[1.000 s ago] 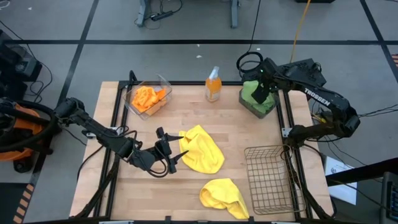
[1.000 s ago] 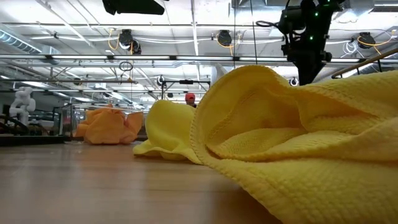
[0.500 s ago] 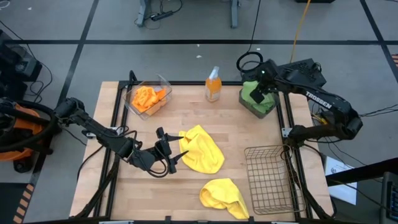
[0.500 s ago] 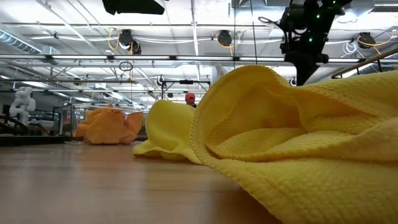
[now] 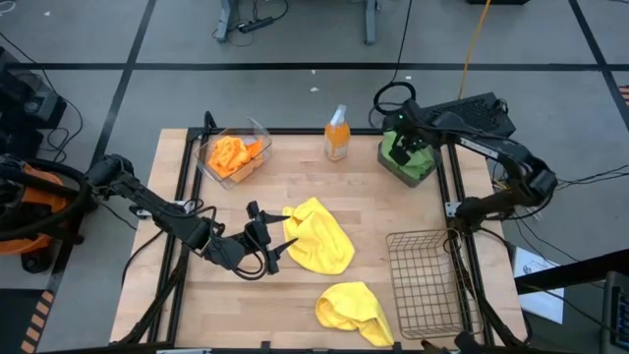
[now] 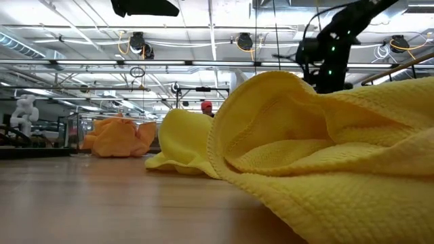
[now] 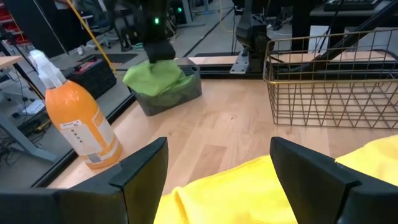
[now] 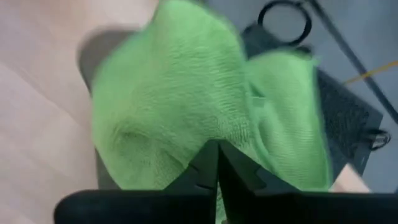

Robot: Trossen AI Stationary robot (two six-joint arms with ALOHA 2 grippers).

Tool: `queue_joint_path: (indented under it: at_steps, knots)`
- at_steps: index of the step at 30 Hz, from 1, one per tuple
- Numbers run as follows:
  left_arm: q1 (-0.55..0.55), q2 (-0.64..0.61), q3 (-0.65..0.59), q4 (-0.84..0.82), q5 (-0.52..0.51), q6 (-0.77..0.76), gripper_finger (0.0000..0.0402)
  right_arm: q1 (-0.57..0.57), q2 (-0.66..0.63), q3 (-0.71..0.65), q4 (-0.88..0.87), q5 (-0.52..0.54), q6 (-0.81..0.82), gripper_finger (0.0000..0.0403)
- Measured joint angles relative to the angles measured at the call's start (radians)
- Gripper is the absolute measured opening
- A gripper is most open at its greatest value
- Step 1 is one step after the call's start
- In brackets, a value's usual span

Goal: Sort microfiber towel by color & place in baskets
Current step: Put the green microfiber cloth into the black bin

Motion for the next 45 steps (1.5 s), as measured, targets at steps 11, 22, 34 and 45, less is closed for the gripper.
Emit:
queue_joint_path:
  at_steps: [11,22,34,45]
  knots:
    - [0.0,0.0,0.0,-0.003,0.0,0.007,0.0287,-0.007,0.094,-0.054,0.014,-0.004,0.001,0.0001]
    - [0.0,0.0,0.0,-0.007,0.0,0.001,0.0287,-0.004,0.045,-0.065,-0.009,-0.079,0.003,0.0001]
    - [0.0,0.0,0.0,-0.007,0.0,-0.002,0.0287,-0.005,-0.162,-0.051,0.026,-0.079,0.036,0.0001]
    - [0.0,0.0,0.0,-0.007,0.026,-0.027,0.0287,-0.027,0.113,-0.075,0.097,-0.083,0.0,0.0]
